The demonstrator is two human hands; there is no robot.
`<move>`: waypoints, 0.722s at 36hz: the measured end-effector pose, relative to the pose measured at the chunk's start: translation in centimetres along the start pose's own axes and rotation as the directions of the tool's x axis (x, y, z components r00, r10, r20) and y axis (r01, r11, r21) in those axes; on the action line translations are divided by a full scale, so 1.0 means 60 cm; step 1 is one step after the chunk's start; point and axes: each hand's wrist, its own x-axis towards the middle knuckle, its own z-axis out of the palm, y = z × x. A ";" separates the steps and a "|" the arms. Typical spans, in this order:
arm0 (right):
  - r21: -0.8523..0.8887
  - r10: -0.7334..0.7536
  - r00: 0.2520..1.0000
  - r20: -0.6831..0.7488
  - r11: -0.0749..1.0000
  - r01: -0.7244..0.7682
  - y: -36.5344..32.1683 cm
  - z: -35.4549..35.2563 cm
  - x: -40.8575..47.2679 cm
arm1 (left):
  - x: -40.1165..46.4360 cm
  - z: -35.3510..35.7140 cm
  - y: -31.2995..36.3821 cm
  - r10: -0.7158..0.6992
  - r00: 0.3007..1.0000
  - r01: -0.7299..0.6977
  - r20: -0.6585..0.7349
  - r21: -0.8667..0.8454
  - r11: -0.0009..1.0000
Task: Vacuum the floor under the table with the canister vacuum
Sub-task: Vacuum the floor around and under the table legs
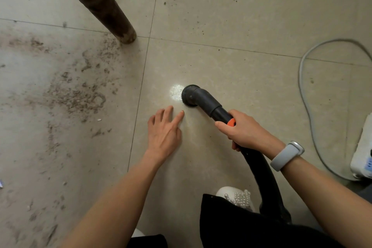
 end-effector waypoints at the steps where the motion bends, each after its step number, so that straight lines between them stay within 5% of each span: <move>1: 0.002 -0.002 1.000 -0.001 1.000 0.002 0.000 0.000 0.000 | 0.001 -0.001 -0.001 0.005 1.000 -0.005 -0.004 0.002 1.000; 26: 0.032 -0.001 1.000 -0.009 0.999 0.001 0.002 -0.001 0.001 | 0.026 -0.028 0.011 -0.045 0.990 0.039 0.133 0.047 0.998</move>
